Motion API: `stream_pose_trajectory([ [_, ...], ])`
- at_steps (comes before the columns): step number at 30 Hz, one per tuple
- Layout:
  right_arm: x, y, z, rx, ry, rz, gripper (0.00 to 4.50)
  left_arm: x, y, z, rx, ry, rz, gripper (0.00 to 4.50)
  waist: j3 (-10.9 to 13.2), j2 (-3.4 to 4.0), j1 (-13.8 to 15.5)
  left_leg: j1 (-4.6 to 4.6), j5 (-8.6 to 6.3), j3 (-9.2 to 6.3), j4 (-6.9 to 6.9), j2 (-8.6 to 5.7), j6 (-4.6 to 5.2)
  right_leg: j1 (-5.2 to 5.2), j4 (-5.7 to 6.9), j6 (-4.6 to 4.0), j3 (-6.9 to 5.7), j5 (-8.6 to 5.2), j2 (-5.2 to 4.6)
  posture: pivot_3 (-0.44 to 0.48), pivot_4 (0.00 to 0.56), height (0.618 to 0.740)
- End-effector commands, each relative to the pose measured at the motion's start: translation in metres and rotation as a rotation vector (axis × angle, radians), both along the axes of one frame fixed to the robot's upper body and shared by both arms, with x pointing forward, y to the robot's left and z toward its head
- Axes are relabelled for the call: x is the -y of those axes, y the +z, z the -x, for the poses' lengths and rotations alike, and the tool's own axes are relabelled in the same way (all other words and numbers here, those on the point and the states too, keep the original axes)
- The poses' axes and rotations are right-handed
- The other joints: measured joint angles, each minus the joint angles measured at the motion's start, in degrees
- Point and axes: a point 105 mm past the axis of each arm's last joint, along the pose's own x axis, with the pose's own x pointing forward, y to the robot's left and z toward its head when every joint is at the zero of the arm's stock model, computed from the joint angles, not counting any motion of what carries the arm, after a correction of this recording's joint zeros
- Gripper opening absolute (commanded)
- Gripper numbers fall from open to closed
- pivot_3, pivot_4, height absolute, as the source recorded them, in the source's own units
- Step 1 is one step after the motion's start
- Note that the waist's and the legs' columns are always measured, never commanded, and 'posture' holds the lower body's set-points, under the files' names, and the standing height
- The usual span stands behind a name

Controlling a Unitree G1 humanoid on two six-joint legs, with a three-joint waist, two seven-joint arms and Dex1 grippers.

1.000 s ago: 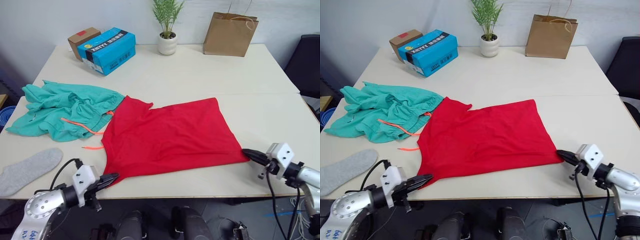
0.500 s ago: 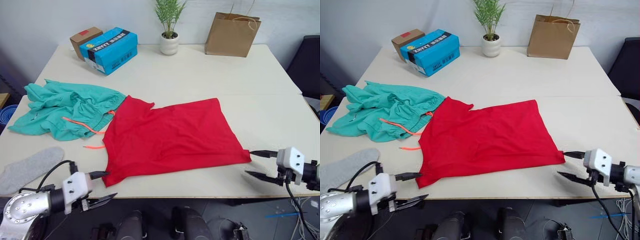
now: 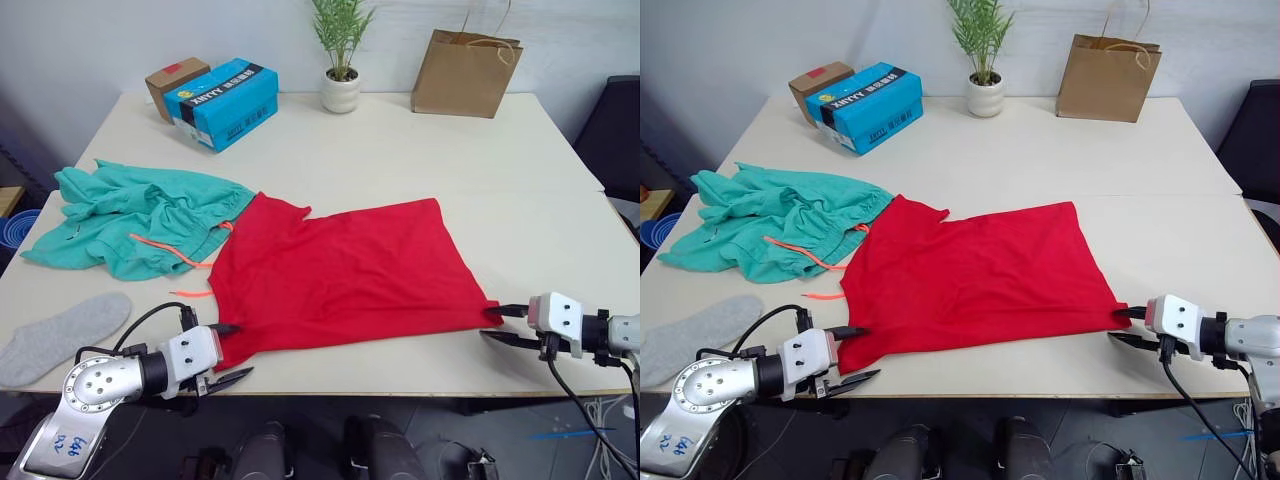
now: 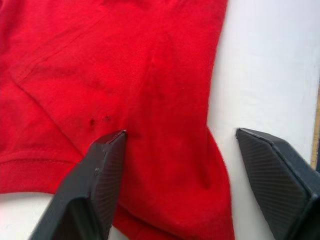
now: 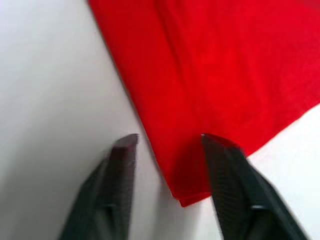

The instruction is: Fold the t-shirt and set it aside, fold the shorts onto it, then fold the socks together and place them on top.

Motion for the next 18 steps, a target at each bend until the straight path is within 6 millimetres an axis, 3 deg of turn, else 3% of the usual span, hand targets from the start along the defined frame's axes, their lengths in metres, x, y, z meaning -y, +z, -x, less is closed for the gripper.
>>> stream_pose_trajectory([
  [1,0.002,-0.009,0.002,-0.045,-0.005,0.005,0.58,-0.007,-0.021,0.005,-0.109,0.035,-0.056,2.52,-0.1,0.09,0.0,0.01,0.00,0.00,-0.01,0.00,0.00,0.01,-0.01,0.00,0.01,0.00,-0.01,0.000,0.150,0.740],
  [3,0.003,-0.010,0.002,-0.069,-0.011,-0.001,0.00,-0.008,-0.024,0.005,-0.134,0.027,-0.069,1.92,-0.2,0.24,0.0,0.03,0.00,0.00,-0.01,0.00,0.00,0.01,0.00,0.00,0.00,0.00,-0.01,0.000,0.150,0.740],
  [9,0.008,-0.013,0.001,-0.139,-0.023,0.007,0.00,-0.013,-0.025,-0.001,-0.156,0.008,-0.081,0.03,-0.5,0.54,-0.1,0.12,0.01,0.00,-0.01,0.02,0.01,0.08,0.02,-0.02,0.00,-0.01,-0.01,0.000,0.150,0.740],
  [14,0.014,-0.013,0.017,-0.235,-0.017,0.007,0.00,-0.019,-0.022,0.003,-0.170,-0.034,-0.099,0.01,-0.6,0.57,0.0,0.09,-0.01,-0.01,-0.07,0.03,-0.02,0.03,0.01,-0.07,-0.01,-0.04,-0.01,0.000,0.150,0.740],
  [18,0.017,-0.014,0.046,-0.354,-0.020,-0.003,0.00,-0.020,-0.017,0.013,-0.191,-0.090,-0.091,0.01,-0.6,0.59,0.1,0.03,-0.08,-0.06,-0.20,0.08,-0.14,-0.11,0.03,-0.15,-0.09,-0.20,0.00,0.000,0.150,0.740],
])
